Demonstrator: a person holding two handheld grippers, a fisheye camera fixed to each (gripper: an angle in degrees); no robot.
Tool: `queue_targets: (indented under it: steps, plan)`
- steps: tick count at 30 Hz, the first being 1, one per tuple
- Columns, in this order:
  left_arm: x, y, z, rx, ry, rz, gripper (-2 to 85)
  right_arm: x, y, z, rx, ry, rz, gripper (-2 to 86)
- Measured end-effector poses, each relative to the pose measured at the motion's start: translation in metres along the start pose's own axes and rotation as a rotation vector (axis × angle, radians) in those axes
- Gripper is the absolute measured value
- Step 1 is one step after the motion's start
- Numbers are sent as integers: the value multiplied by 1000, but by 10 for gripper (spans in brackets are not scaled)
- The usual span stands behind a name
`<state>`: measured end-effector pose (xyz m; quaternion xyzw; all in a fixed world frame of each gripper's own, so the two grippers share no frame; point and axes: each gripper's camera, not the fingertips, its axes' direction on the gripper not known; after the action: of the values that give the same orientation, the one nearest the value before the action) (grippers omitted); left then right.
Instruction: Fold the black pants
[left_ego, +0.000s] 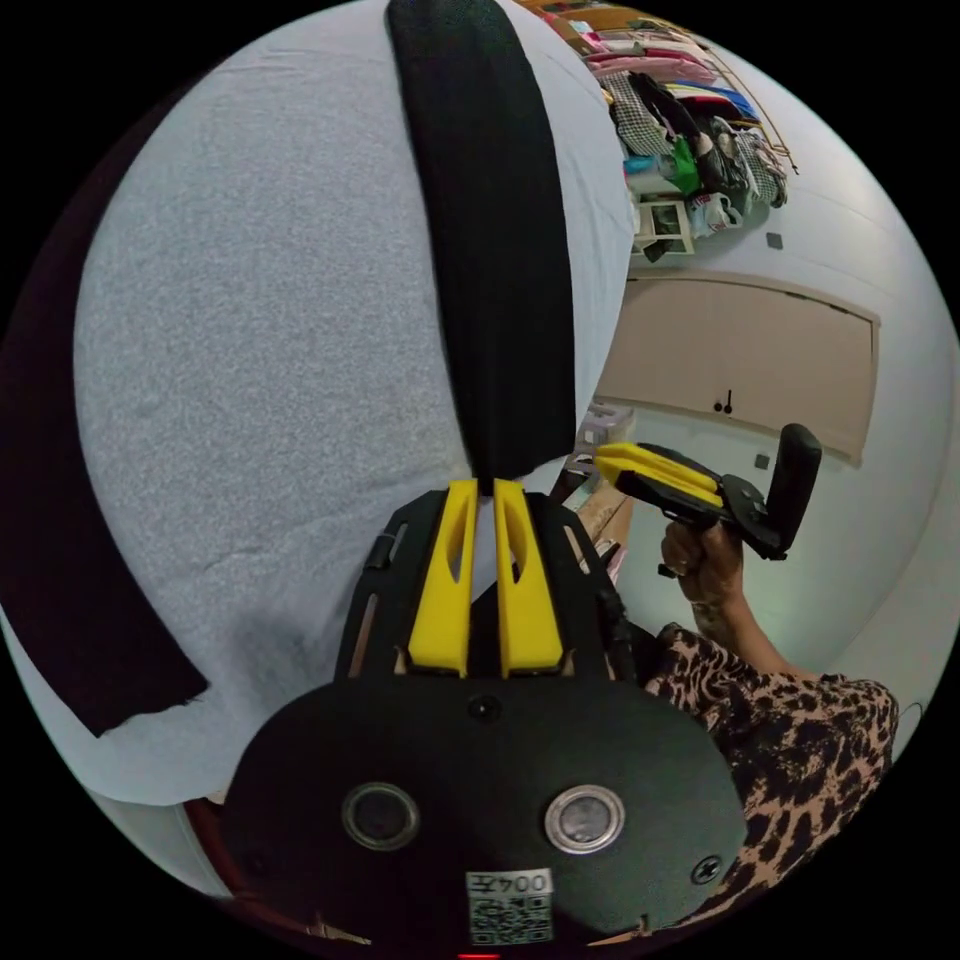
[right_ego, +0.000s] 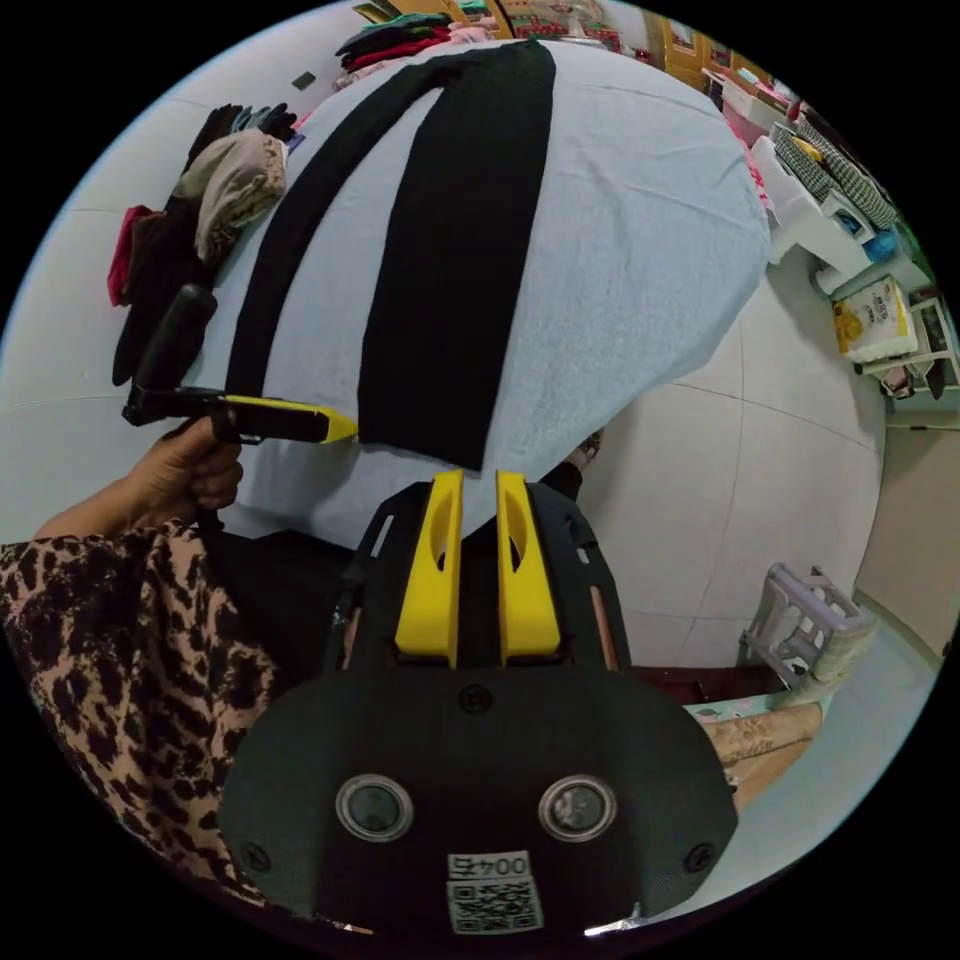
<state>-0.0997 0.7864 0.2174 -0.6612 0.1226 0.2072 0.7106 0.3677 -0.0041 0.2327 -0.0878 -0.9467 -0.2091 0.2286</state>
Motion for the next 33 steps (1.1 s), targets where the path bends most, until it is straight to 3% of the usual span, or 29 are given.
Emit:
queue_targets:
  steps: [4,17,22,33]
  plan:
    - [6,15,-9,48,-14,29,27,-20,-18,-12,81,19,-30,91]
    - [30,65,-36,340,-318,95,25,-129,-132,16,331,201,-296,169]
    - [36,70,-25,379,-407,95,19,-144,-143,42,310,292,-291,183]
    - [51,91,-1,434,-500,125,15,-157,-118,56,437,272,-325,180]
